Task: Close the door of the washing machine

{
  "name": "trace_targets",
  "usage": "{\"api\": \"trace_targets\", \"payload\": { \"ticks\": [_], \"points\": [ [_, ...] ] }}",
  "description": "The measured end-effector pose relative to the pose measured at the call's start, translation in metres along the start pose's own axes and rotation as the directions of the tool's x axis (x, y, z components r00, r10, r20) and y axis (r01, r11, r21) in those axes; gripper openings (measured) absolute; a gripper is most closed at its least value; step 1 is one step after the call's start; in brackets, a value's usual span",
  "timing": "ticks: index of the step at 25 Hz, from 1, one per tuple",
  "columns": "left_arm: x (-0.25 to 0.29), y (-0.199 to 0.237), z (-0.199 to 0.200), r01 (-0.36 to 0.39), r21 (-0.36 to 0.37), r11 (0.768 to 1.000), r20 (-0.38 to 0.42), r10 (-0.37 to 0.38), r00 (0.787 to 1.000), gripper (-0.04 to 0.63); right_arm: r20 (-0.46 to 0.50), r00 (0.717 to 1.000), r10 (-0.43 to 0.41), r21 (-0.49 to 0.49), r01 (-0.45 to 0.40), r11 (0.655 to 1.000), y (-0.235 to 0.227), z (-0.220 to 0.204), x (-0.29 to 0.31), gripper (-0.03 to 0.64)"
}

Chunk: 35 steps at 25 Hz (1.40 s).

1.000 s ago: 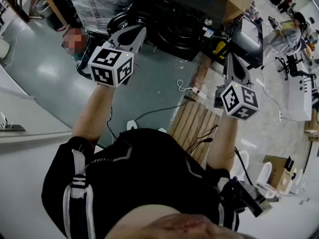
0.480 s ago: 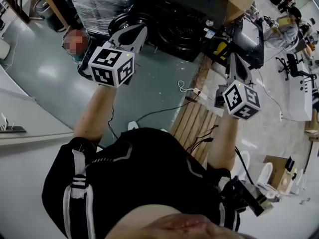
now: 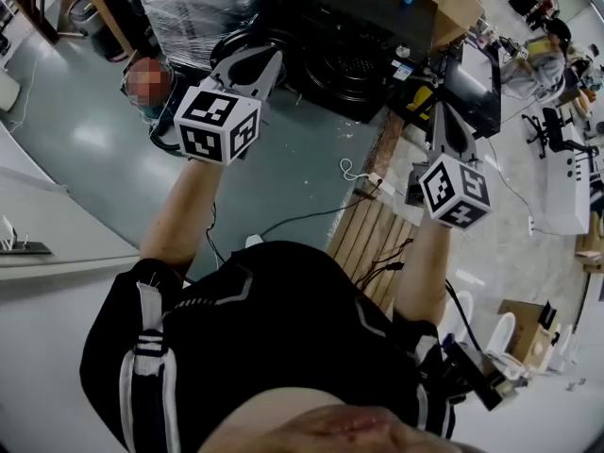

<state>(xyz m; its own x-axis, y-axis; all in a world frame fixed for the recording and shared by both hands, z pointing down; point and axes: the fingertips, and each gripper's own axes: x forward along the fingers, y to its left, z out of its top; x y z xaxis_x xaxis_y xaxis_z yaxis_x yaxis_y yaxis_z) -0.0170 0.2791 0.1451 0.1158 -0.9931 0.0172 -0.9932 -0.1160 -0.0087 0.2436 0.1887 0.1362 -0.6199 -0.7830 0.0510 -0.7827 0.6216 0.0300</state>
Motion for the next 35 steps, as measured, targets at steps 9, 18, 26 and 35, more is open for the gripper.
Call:
{"api": "trace_targets", "payload": {
  "ticks": [9, 18, 26, 35],
  "points": [
    [-0.008, 0.032, -0.005, 0.036, -0.017, 0.999, 0.004, -0.036, 0.999, -0.003, 0.008, 1.000, 0.000, -0.031, 0.001, 1.000, 0.039, 0.006, 0.019, 0.005],
    [-0.020, 0.069, -0.010, 0.079, -0.042, 0.996, 0.026, -0.078, 0.997, -0.003, -0.002, 1.000, 0.005, -0.055, -0.005, 0.998, 0.091, 0.002, 0.037, 0.005],
    [-0.007, 0.087, -0.025, 0.064, -0.045, 0.997, 0.001, -0.064, 0.998, -0.002, -0.003, 0.999, 0.045, -0.048, -0.045, 0.998, 0.100, -0.007, 0.069, 0.005],
    [0.044, 0.120, -0.024, 0.012, 0.011, 1.000, -0.025, -0.011, 1.000, -0.003, 0.021, 0.992, 0.126, -0.027, -0.125, 0.992, 0.093, -0.004, 0.154, 0.005]
  ]
}}
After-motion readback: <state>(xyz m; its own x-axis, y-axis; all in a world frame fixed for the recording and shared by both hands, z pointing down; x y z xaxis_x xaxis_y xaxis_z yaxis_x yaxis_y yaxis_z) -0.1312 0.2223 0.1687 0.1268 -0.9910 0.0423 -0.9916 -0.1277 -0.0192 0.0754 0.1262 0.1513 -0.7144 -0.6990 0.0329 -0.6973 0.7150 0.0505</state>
